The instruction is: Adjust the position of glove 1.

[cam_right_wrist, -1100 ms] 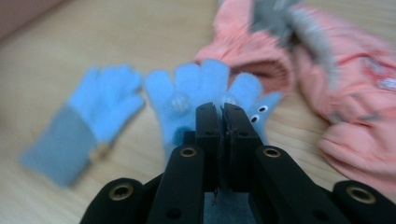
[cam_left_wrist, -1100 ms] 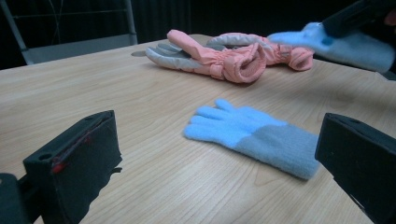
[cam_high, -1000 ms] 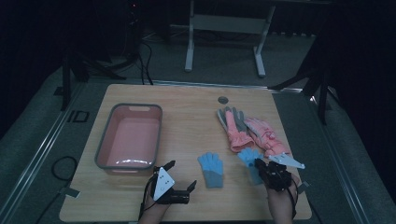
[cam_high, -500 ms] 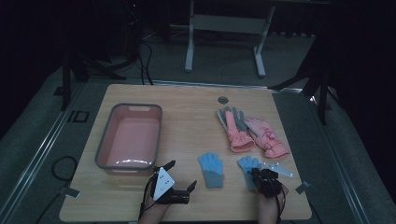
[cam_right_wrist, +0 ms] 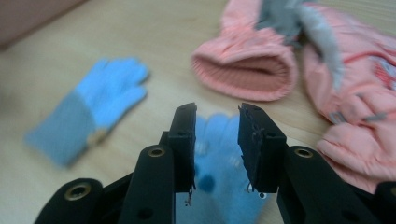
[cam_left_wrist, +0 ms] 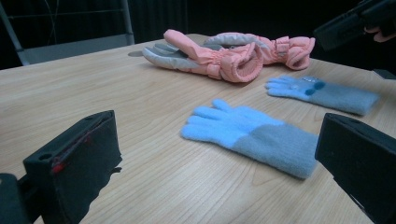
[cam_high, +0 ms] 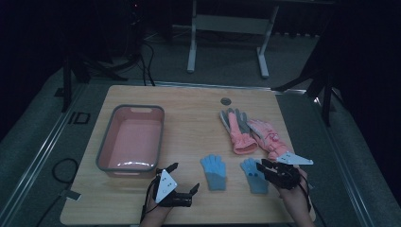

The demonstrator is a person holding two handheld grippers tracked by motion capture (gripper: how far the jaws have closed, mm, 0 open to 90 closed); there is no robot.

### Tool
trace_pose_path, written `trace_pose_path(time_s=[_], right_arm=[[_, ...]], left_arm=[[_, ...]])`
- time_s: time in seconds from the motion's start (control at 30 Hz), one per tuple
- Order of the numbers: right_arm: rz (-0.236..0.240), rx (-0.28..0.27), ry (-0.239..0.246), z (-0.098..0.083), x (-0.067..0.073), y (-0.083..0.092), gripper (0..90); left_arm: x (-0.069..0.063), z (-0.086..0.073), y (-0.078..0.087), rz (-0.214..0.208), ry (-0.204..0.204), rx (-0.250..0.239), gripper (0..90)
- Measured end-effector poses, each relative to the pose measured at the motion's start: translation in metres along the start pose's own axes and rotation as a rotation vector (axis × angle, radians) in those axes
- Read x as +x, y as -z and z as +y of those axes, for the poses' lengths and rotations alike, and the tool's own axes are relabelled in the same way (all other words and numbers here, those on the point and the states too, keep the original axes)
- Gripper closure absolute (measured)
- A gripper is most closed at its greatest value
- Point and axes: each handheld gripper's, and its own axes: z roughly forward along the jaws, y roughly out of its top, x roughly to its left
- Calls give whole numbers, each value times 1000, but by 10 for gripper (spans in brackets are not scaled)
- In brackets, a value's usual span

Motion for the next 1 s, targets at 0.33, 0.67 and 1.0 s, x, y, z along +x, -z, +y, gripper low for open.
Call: trace_pose_path(time_s=[0.33, 0.67, 1.0], right_arm=[[127, 114, 134, -25, -14, -17, 657], [109, 103, 137, -41, -8, -27, 699], [-24, 84, 63, -27, 16, -19, 866]], left_arm=[[0, 0, 0, 3, 3, -3, 1], [0, 0, 1, 2, 0, -5, 1], [0, 0, 1, 5, 4, -7, 1]])
